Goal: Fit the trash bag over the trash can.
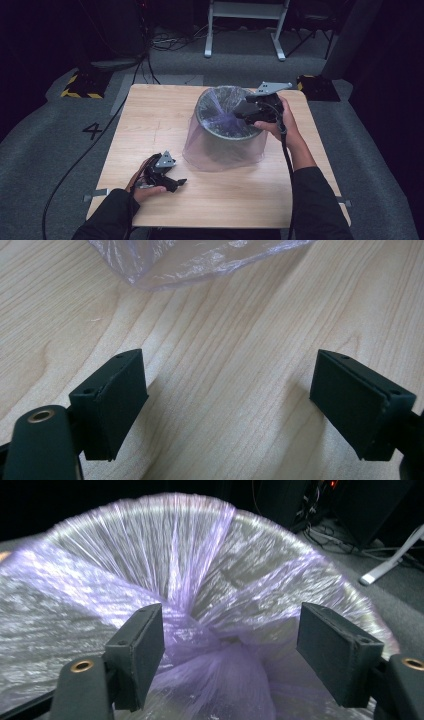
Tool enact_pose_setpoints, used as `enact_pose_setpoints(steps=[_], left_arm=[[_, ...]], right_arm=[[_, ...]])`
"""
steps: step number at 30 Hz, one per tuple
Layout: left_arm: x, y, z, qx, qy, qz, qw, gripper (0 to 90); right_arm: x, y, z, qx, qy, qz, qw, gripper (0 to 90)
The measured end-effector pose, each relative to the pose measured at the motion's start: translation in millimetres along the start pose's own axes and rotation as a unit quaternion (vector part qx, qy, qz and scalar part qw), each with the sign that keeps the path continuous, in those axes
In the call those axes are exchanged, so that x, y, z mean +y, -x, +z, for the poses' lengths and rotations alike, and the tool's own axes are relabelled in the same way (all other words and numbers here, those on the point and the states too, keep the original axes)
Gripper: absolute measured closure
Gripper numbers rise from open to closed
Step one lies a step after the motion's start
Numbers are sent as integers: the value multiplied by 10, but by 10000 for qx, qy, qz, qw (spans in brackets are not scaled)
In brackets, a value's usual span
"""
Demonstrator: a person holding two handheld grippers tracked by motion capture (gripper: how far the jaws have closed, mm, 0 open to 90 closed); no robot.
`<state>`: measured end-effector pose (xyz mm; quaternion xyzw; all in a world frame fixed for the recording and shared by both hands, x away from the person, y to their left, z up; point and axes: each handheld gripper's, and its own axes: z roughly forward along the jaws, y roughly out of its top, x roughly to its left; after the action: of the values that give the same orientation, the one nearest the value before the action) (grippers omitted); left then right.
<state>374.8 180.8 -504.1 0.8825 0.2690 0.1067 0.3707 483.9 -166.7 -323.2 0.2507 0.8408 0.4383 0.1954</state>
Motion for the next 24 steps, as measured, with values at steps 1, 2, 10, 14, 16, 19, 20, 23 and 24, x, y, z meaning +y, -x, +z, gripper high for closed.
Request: enact_pose_setpoints(steps=[1,2,10,14,16,19,20,23,24], left_arm=[[0,0,0,0,1,-1,10000,147],[0,0,0,-1,-1,0,10000,147],[0,0,0,-2,-1,2,10000,147],[0,0,1,-5,5,2,10000,147],[0,0,1,-6,5,0,10000,147],[0,0,1,-8,4,6,10000,147],[0,0,1,-10,8,5,10000,147],[1,-1,1,-13,5,12,10000,147],[1,-1,1,-13,4,14,10000,147]], right_arm=[[-2,-2,15,-12,-61,1,10000,278],[-5,-4,29,10,-108,2,9999,277],[-16,-43,103,208,-512,-179,9983,245],[-13,-57,124,182,-658,-226,9974,246],[-7,-58,132,167,-744,-244,9968,245],[9,-66,151,194,-912,-250,9953,247],[12,-64,159,204,-958,-254,9949,248],[27,-50,183,288,-1228,-272,9916,249],[34,-45,196,309,-1343,-298,9900,247]])
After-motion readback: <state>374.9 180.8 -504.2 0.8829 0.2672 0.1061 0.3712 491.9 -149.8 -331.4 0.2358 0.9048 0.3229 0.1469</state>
